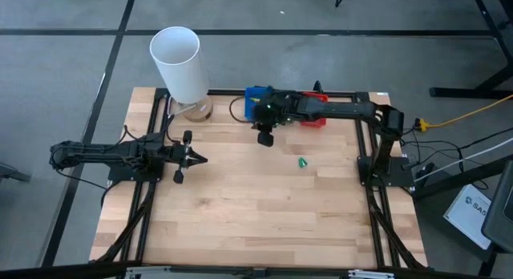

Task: Pick and place Stapler, Stapler remover, tape
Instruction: Put the red stapler into the blue bin, then put the green stapler into the blue bin

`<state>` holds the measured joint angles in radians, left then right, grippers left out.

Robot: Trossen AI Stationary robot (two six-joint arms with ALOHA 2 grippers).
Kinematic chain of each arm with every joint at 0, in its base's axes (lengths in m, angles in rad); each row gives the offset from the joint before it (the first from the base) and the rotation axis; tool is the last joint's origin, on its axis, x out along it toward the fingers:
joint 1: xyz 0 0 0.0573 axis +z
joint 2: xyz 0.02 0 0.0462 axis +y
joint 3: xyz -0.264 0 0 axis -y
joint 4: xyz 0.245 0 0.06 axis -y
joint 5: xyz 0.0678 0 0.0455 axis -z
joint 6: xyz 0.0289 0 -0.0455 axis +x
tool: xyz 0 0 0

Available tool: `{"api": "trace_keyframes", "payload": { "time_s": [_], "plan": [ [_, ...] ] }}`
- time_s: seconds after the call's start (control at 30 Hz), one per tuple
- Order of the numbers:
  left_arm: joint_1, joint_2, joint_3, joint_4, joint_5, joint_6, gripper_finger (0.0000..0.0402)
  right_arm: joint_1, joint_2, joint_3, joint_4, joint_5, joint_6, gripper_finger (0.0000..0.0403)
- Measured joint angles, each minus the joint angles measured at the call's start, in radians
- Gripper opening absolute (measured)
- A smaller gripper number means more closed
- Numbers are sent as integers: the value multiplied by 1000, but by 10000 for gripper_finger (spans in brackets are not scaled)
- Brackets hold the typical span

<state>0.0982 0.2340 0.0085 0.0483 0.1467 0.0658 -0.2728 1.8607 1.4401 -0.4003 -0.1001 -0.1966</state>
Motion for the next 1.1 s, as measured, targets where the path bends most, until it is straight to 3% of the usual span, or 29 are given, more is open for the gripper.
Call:
{"api": "trace_keyframes", "payload": {
  "time_s": [0.2, 0.67, 0.93, 1.1],
  "plan": [
    [0, 0, 0, 0, 0, 0, 16, -55, 28, 41, 37, 0, -55, 72],
    [0, 0, 0, 0, 0, 0, 16, -207, 258, 258, -5, -34, -74, 77],
    [0, 0, 0, 0, 0, 0, 15, -247, 310, 307, -32, -29, -73, 107],
    [0, 0, 0, 0, 0, 0, 15, -264, 310, 307, -44, -26, -45, 149]
  ]
}}
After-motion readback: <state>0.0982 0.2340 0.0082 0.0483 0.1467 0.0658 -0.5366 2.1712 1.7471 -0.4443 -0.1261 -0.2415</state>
